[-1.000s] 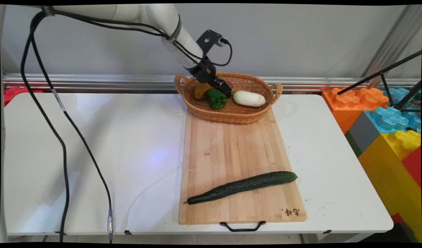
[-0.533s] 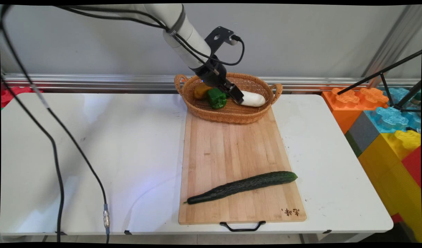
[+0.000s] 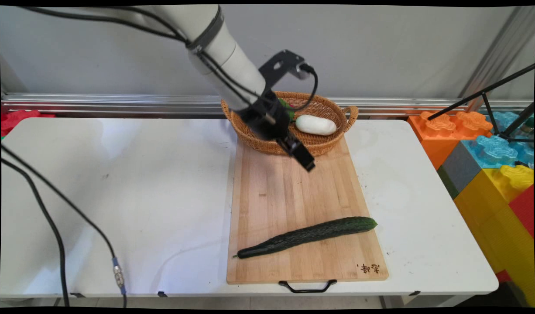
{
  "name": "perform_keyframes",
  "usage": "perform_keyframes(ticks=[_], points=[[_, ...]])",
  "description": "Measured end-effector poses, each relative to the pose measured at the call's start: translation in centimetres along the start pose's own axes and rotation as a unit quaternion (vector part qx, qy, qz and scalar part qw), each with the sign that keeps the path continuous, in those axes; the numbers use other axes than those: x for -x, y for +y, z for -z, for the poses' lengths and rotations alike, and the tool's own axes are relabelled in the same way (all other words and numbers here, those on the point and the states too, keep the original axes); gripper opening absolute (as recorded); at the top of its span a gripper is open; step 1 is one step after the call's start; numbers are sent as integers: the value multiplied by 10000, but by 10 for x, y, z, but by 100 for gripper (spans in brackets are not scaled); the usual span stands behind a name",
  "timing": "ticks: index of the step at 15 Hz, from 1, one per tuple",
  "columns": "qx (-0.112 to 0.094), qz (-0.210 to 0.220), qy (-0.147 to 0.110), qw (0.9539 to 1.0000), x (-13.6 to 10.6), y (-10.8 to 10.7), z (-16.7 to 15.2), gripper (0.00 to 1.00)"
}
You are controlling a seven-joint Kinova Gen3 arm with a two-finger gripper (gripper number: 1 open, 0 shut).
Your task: Pick up the cucumber from the cutting board
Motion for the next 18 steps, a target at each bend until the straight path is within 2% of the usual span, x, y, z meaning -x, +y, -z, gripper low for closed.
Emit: perform_keyframes(ticks=[4,7,11,18], points=[[163,-240,-121,9995,20,35,-13,100],[237,-492,-195,9983,33,49,-30,100],[230,-841,-326,9957,50,54,-64,100],[226,-1073,-489,9928,70,54,-102,100]])
